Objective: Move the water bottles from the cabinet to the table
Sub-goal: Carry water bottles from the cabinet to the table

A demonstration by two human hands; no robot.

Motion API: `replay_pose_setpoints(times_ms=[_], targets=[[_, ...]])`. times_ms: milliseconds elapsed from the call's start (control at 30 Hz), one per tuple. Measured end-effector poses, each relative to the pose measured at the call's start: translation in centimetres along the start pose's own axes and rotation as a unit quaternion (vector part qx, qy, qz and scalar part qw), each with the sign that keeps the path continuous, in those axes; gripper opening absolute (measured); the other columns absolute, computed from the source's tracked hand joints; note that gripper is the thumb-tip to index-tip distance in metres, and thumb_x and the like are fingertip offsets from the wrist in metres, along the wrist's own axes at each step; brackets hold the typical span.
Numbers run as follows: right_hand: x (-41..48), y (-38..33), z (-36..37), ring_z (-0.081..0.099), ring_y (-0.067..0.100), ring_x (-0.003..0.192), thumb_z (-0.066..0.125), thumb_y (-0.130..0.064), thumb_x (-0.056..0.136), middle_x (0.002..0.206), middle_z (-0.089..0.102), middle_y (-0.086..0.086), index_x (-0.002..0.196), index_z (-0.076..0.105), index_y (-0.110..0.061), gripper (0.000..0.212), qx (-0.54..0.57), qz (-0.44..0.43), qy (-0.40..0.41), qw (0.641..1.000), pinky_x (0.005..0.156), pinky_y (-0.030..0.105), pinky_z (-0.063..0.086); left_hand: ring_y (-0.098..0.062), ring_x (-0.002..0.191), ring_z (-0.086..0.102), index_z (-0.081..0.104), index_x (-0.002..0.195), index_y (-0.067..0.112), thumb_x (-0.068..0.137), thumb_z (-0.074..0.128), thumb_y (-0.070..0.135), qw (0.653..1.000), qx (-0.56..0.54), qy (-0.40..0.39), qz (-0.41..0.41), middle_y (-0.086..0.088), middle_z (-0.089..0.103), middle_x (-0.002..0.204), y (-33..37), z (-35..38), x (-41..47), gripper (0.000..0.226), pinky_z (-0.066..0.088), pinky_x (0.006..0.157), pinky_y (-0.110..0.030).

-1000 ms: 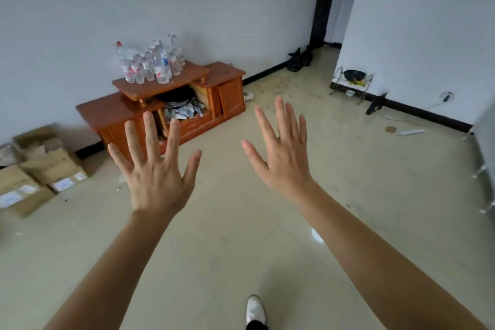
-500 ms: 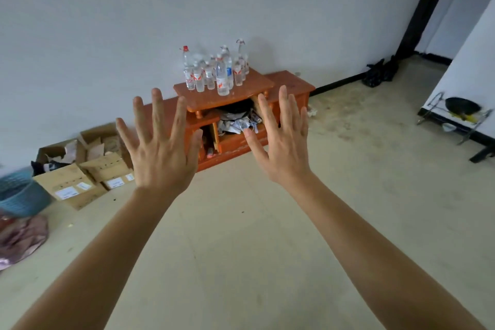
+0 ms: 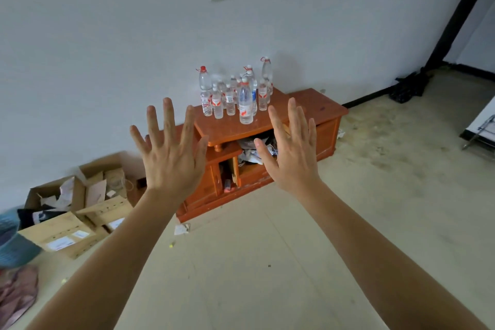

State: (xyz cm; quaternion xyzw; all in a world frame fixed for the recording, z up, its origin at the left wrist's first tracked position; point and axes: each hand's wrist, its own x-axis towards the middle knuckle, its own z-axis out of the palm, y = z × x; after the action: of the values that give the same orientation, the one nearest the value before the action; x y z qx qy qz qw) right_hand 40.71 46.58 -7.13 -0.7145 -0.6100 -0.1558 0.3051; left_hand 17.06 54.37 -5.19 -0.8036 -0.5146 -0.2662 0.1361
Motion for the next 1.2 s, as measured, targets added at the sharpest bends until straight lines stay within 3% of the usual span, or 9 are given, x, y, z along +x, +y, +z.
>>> replay_pose_setpoints(times_ms=[233,467,633,833,1033,1100,1200], targets=[[10.0,6.9,11.1,0.010,0.035,0.156,0.034,-0.065,0.101,0.170,0.002,0.015,0.163,0.007,-0.028,0.077,0.015,0.038,-0.024,0.999,0.124,0.058,0.011,-0.039,0.154,0.001,0.004,0.161,0.029,0.105,0.019,0.056,0.998,-0.007,-0.051,0.022,-0.011,0.000,0.169,-0.7,13.4,11.6,0.064,0.008,0.117,-0.071],[24.6,15.2,21.9,0.004,0.033,0.157,0.027,-0.071,0.100,0.170,-0.010,0.013,0.162,-0.008,-0.023,0.086,0.059,0.070,-0.073,0.993,0.125,0.057,0.013,-0.035,0.153,-0.018,-0.012,0.160,0.029,0.102,0.012,0.065,0.990,0.017,-0.135,0.034,-0.008,-0.024,0.166,-0.3,24.5,26.2,0.072,0.002,0.121,-0.066],[34.8,19.6,28.7,0.006,0.034,0.156,0.043,-0.069,0.098,0.169,-0.018,0.012,0.160,-0.017,-0.026,0.097,0.097,0.072,-0.094,0.988,0.119,0.044,0.010,-0.033,0.153,-0.018,-0.015,0.159,0.032,0.097,0.006,0.071,0.990,0.006,-0.139,0.026,-0.005,-0.025,0.165,-1.1,30.0,35.9,0.075,-0.002,0.120,-0.061],[40.3,22.6,38.2,0.010,0.033,0.156,0.054,-0.073,0.089,0.168,-0.023,0.004,0.158,-0.023,-0.030,0.112,0.121,0.088,-0.162,0.975,0.113,0.039,0.012,-0.033,0.154,-0.018,-0.016,0.159,0.033,0.099,0.012,0.070,0.980,-0.042,-0.196,0.010,-0.005,-0.024,0.166,-2.6,39.2,42.6,0.076,-0.001,0.122,-0.063],[44.6,26.7,46.9,0.009,0.036,0.155,0.041,-0.088,0.073,0.168,-0.021,0.008,0.154,-0.030,-0.037,0.119,0.094,0.131,-0.241,0.957,0.118,0.052,0.020,-0.034,0.154,-0.013,-0.012,0.159,0.032,0.097,0.010,0.072,0.970,-0.081,-0.227,0.025,-0.007,-0.019,0.167,-4.5,49.1,50.8,0.077,0.005,0.122,-0.063],[45.8,27.8,48.9,0.008,0.037,0.156,0.056,-0.079,0.079,0.168,-0.022,0.009,0.152,-0.032,-0.041,0.121,0.087,0.153,-0.268,0.947,0.120,0.056,0.023,-0.033,0.155,-0.012,-0.010,0.160,0.032,0.098,0.016,0.070,0.966,-0.100,-0.236,0.028,-0.006,-0.018,0.168,-4.9,52.0,53.2,0.077,0.007,0.121,-0.064],[48.0,29.4,51.7,0.004,0.035,0.157,0.069,-0.065,0.083,0.167,-0.025,0.006,0.149,-0.035,-0.044,0.125,0.078,0.206,-0.287,0.932,0.121,0.051,0.020,-0.031,0.154,-0.017,-0.016,0.158,0.036,0.096,0.015,0.072,0.955,-0.134,-0.255,0.063,-0.004,-0.022,0.167,-4.9,56.3,57.5,0.078,0.003,0.122,-0.063]])
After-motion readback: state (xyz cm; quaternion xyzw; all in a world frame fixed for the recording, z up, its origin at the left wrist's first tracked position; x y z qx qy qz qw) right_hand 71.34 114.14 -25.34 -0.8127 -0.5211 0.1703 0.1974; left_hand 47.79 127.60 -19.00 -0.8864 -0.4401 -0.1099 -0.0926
